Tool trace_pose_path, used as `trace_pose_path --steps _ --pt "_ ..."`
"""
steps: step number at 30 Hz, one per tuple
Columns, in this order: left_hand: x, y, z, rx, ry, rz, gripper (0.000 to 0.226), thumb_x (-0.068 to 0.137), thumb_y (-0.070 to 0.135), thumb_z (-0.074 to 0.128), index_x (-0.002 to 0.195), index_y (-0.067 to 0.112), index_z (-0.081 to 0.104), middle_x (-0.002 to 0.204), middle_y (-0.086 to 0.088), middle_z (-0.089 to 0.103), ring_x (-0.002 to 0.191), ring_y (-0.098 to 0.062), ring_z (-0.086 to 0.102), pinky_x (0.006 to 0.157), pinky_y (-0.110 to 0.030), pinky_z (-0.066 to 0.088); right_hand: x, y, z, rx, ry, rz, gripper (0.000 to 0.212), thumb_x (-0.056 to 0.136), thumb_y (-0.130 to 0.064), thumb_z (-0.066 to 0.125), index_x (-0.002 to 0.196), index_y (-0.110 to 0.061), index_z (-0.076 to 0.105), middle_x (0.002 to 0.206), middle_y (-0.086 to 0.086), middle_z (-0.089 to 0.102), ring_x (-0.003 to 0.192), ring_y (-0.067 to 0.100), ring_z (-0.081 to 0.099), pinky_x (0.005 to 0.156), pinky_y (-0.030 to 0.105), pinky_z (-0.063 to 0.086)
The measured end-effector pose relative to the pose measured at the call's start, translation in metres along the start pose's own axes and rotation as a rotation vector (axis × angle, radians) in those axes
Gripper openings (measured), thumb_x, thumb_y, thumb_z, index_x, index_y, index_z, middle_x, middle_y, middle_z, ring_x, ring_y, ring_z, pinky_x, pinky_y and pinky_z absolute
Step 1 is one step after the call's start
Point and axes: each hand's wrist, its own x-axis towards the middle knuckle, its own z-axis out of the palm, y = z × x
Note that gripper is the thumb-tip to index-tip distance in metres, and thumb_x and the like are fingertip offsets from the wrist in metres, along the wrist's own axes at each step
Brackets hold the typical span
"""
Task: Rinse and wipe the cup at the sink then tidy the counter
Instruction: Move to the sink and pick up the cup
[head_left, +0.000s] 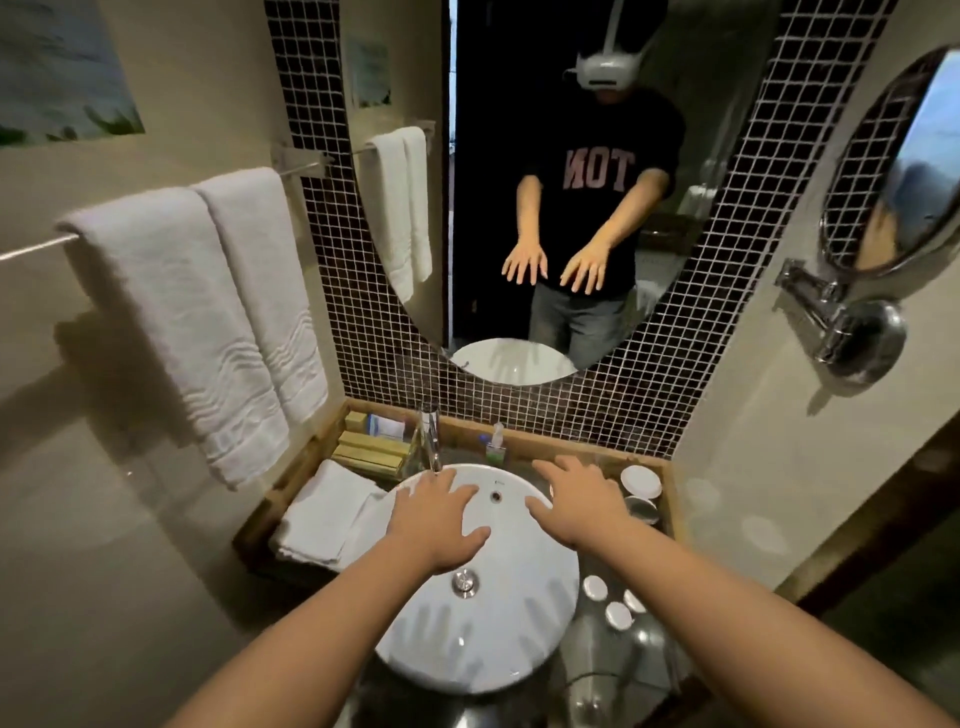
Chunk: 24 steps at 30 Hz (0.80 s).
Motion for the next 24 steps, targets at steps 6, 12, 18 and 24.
trace_pose_path --steps 6,12,18,24 --pt "0.055 0.002 0.031 0.011 -0.117 0.041 0.071 0.086 0.069 0.040 0.150 0.039 0.028 0.163 -0.002 0.016 0.148 -0.030 0.012 0.115 -0.056 0.020 0.071 0.014 0.010 -0.001 -0.040 -0.024 0.066 0.091 -0.063 0.043 0.150 -0.036 0.032 0.156 0.005 0.037 0.136 0.036 0.040 0.107 0.054 0.038" --pt "0.114 -0.011 0.028 0.031 -0.142 0.023 0.070 0.088 0.067 0.042 0.150 0.037 0.028 0.162 -0.002 0.020 0.148 -0.028 0.013 0.114 -0.053 0.021 0.159 0.008 0.024 0.133 -0.038 -0.113 0.068 0.092 -0.061 0.044 0.152 -0.034 0.030 0.155 0.005 0.038 0.132 0.035 0.044 0.104 0.050 0.043" --pt "0.145 -0.037 0.057 -0.035 -0.204 -0.081 0.069 0.087 0.066 0.043 0.148 0.037 0.031 0.161 -0.002 0.024 0.147 -0.027 0.015 0.114 -0.054 0.022 0.208 0.006 0.073 0.177 -0.124 -0.103 0.062 0.093 -0.058 0.044 0.149 -0.034 0.035 0.159 0.004 0.031 0.131 0.037 0.043 0.102 0.051 0.043" --pt "0.170 -0.059 0.100 -0.062 -0.335 0.011 0.065 0.088 0.066 0.042 0.147 0.038 0.033 0.160 -0.002 0.026 0.146 -0.027 0.020 0.114 -0.049 0.020 0.218 0.012 0.120 0.186 -0.220 0.014 0.057 0.095 -0.054 0.043 0.148 -0.035 0.037 0.156 0.003 0.037 0.132 0.035 0.044 0.104 0.048 0.043"
